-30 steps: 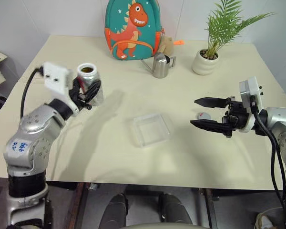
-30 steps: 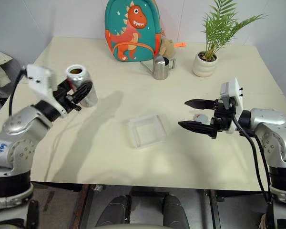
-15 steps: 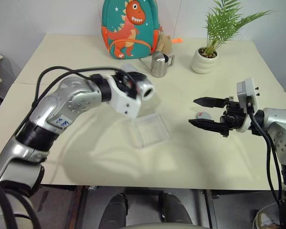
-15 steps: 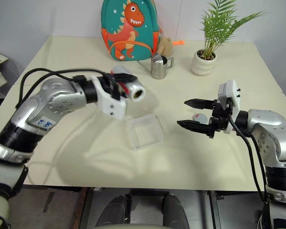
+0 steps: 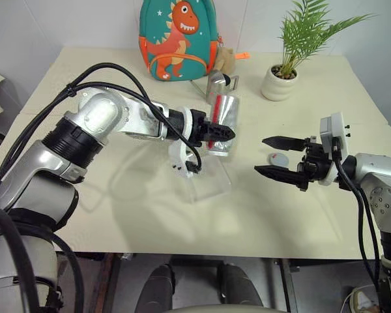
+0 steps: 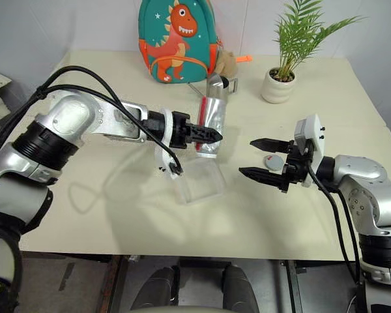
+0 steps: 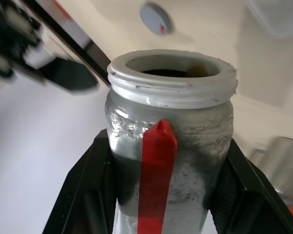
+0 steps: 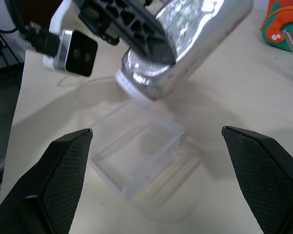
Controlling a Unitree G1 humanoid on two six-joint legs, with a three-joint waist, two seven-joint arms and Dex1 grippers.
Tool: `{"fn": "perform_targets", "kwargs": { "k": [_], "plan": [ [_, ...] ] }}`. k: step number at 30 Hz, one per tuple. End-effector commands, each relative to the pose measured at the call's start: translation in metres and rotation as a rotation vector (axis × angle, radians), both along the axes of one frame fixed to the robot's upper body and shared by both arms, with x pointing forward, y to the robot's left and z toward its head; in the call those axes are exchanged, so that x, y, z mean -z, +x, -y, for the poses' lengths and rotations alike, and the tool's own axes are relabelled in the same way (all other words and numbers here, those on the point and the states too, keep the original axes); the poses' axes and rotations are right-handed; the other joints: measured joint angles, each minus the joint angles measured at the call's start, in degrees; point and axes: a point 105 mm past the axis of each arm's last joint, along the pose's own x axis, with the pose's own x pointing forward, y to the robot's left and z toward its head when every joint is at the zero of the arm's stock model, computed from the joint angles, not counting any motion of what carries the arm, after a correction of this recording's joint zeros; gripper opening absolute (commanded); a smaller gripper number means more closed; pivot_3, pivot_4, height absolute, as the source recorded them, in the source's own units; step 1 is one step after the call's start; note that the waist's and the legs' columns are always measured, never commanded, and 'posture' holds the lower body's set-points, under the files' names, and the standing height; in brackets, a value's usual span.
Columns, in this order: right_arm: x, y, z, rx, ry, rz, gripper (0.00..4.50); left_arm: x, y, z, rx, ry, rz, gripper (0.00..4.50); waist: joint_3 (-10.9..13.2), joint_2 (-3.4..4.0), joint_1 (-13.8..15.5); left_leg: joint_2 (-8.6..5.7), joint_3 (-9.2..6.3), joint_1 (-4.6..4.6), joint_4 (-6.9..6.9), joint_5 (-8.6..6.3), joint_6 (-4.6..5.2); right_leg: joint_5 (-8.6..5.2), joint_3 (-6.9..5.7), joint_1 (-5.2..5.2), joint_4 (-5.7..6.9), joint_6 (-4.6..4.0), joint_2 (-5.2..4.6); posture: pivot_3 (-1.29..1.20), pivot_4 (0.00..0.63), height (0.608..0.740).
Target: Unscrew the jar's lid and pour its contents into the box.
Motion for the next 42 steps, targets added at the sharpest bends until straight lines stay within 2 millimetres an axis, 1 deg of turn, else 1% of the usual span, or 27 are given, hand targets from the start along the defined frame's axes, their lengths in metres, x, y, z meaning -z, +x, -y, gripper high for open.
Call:
{"fn": "perform_targets", "kwargs": {
  "k": [1,4,6,9,12,15,18,21,24,26,28,30,31,32,37,40,42],
  "plan": [
    [-0.010,-0.005,0.000,0.001,0.011,0.055,4.46,-0.011,0.000,0.002,0.056,-0.004,0.095,1.97,0.0,0.00,0.1,0.00,0.00,0.00,0.00,0.00,0.00,0.00,0.00,-0.01,0.02,0.00,0.01,0.00,0.150,0.740],
    [-0.009,-0.005,-0.001,0.004,0.012,0.054,4.46,-0.016,0.015,-0.006,0.010,0.012,0.150,1.97,0.0,0.00,0.1,0.00,0.00,-0.01,0.06,0.00,0.00,0.00,-0.01,-0.01,0.05,0.00,0.00,0.00,0.150,0.740],
    [-0.009,-0.005,-0.002,0.005,0.014,0.054,4.46,-0.017,0.018,-0.008,0.007,0.014,0.162,1.97,0.0,-0.01,0.1,-0.01,0.00,-0.03,0.12,0.00,0.01,0.00,-0.01,-0.01,0.08,0.00,0.00,0.00,0.150,0.740],
    [-0.009,-0.004,-0.002,0.006,0.016,0.056,4.46,-0.021,0.018,-0.006,0.014,-0.033,0.135,1.97,0.0,-0.01,0.1,-0.01,0.00,-0.02,0.13,0.00,0.02,0.00,-0.01,-0.01,0.09,0.01,0.00,0.00,0.150,0.740],
    [-0.010,-0.004,-0.002,0.005,0.017,0.057,4.46,-0.024,0.020,-0.010,-0.040,-0.132,0.012,1.97,0.0,-0.01,0.1,-0.01,0.00,-0.03,0.13,0.00,0.02,0.00,-0.01,-0.01,0.10,0.01,-0.01,0.00,0.150,0.740],
    [-0.010,-0.004,-0.001,0.005,0.015,0.059,4.46,-0.031,0.028,-0.018,-0.149,-0.296,-0.147,1.97,0.0,-0.01,0.0,-0.01,0.01,-0.02,0.13,0.00,0.02,0.00,0.00,-0.02,0.13,0.01,-0.01,0.00,0.150,0.740],
    [-0.012,-0.004,0.001,0.001,0.011,0.062,4.46,-0.034,0.039,-0.032,-0.296,-0.493,-0.344,1.97,0.0,0.01,0.0,0.01,0.02,0.00,0.14,0.00,0.02,0.00,-0.01,-0.04,0.19,0.00,0.01,0.00,0.150,0.740],
    [-0.014,-0.005,0.002,-0.006,0.001,0.067,4.46,-0.033,0.041,-0.048,-0.395,-0.673,-0.530,1.97,0.0,0.02,-0.1,0.04,0.03,0.00,0.19,0.00,0.02,-0.01,-0.01,-0.04,0.24,-0.01,0.01,0.00,0.150,0.740],
    [-0.017,-0.005,0.002,-0.029,0.026,0.070,4.46,-0.040,0.044,-0.068,-0.464,-0.954,-0.731,1.97,0.0,0.01,0.0,0.04,0.01,-0.01,0.23,0.00,0.02,-0.01,-0.01,-0.04,0.27,-0.02,0.01,0.00,0.150,0.740],
    [-0.015,-0.006,0.003,-0.049,-0.007,0.069,4.46,-0.045,0.052,-0.090,-0.529,-1.193,-0.898,1.97,0.0,0.01,0.0,0.05,0.00,-0.03,0.28,0.00,0.02,-0.01,-0.01,-0.04,0.28,-0.02,0.01,0.00,0.150,0.740],
    [-0.014,-0.006,0.004,-0.064,-0.034,0.066,4.46,-0.045,0.056,-0.109,-0.550,-1.404,-1.053,1.97,0.0,0.01,0.1,0.04,-0.01,-0.03,0.35,-0.01,0.03,0.00,-0.03,-0.02,0.32,-0.01,0.02,0.00,0.150,0.740],
    [-0.016,-0.004,0.006,-0.070,-0.045,0.072,4.46,-0.038,0.057,-0.126,-0.559,-1.581,-1.206,1.97,0.0,0.01,0.0,0.04,-0.04,0.00,0.38,-0.01,0.03,0.00,-0.03,0.00,0.33,-0.01,0.02,0.00,0.150,0.740],
    [-0.018,-0.002,0.006,-0.072,-0.049,0.075,4.46,-0.030,0.058,-0.135,-0.572,-1.674,-1.282,1.97,0.0,0.01,0.0,0.04,-0.04,0.01,0.38,-0.01,0.03,0.00,-0.02,0.01,0.34,-0.01,0.02,0.00,0.150,0.740],
    [-0.019,-0.001,0.007,-0.075,-0.053,0.077,4.46,-0.024,0.058,-0.141,-0.583,-1.728,-1.313,1.97,0.0,0.02,-0.1,0.04,-0.04,0.04,0.37,-0.01,0.03,0.01,-0.02,0.03,0.33,-0.01,0.02,0.00,0.150,0.740],
    [-0.023,0.005,0.006,-0.097,-0.073,0.082,4.46,0.017,0.048,-0.147,-0.596,-1.876,-1.567,1.97,0.0,0.02,0.0,0.06,-0.05,0.09,0.35,0.00,0.02,0.02,-0.02,0.03,0.33,-0.03,0.03,0.00,0.150,0.740],
    [-0.024,0.006,0.006,-0.108,-0.083,0.083,4.46,0.033,0.043,-0.147,-0.594,-1.934,-1.687,1.97,0.0,0.01,0.2,0.05,-0.06,0.04,0.38,0.00,0.01,0.03,-0.03,0.02,0.30,-0.04,0.02,0.00,0.150,0.740],
    [-0.025,0.006,0.006,-0.114,-0.088,0.082,4.46,0.043,0.039,-0.145,-0.620,-1.917,-1.727,1.97,0.0,0.01,0.2,0.04,-0.07,0.02,0.38,0.00,0.01,0.04,-0.04,0.04,0.27,-0.03,0.00,0.00,0.150,0.740]
  ]
}}
